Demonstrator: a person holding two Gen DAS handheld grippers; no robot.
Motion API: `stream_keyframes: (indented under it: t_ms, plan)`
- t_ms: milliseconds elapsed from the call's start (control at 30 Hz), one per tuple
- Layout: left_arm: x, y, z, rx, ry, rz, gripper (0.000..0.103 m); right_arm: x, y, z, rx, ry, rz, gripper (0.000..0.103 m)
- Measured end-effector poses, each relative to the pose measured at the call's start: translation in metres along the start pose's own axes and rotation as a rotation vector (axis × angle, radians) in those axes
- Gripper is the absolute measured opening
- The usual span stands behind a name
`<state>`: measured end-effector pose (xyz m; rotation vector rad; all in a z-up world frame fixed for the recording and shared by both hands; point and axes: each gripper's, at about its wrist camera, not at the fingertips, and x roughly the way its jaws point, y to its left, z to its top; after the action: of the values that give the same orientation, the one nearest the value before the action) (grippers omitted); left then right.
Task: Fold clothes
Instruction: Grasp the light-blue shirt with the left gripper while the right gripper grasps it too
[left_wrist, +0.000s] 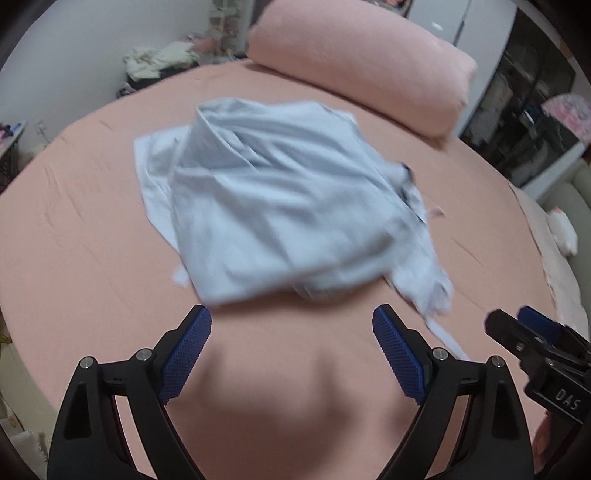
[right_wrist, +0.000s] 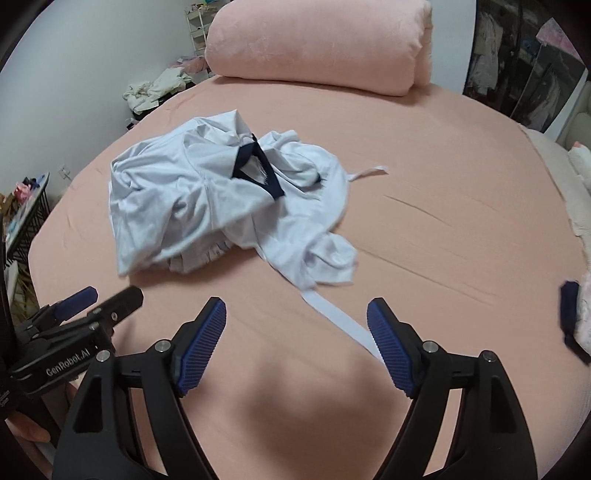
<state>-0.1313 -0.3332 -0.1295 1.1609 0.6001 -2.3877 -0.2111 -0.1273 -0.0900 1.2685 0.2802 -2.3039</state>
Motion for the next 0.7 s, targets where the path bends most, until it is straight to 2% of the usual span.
stream_keyframes:
  t_ms: [100, 200, 267, 333, 367, 400, 467, 600, 700]
  plan:
    - [0.023, 0.015, 0.017, -0.021, -0.007, 0.017, 0.091, 0.019, 0.015, 0.024, 0.004, -0.014, 0.03, 0.08]
    - [0.044, 0.032, 0.027, -0.058, 0.01, -0.024, 0.091, 0.038, 0.031, 0.043, 0.014, 0.0, 0.079, 0.08]
    - [0.055, 0.042, 0.03, -0.081, 0.019, -0.08, 0.091, 0.053, 0.045, 0.052, 0.004, 0.021, 0.107, 0.08]
    - [0.068, 0.048, 0.029, -0.088, 0.034, -0.126, 0.077, 0.069, 0.059, 0.058, -0.01, 0.045, 0.128, 0.077]
    - [0.074, 0.05, 0.029, -0.089, 0.043, -0.138, 0.06, 0.078, 0.066, 0.059, -0.026, 0.062, 0.14, 0.066]
    - [0.079, 0.051, 0.028, -0.09, 0.051, -0.148, 0.048, 0.087, 0.073, 0.059, -0.044, 0.08, 0.152, 0.058]
    - [0.086, 0.052, 0.027, -0.09, 0.053, -0.157, 0.04, 0.108, 0.084, 0.056, -0.077, 0.136, 0.174, 0.031]
    - [0.077, 0.041, 0.025, -0.035, 0.01, -0.125, 0.013, 0.111, 0.091, 0.048, -0.09, 0.121, 0.176, 0.014]
    - [0.063, 0.026, 0.025, 0.011, -0.011, -0.124, 0.011, 0.089, 0.089, 0.043, -0.097, 0.08, 0.178, 0.01]
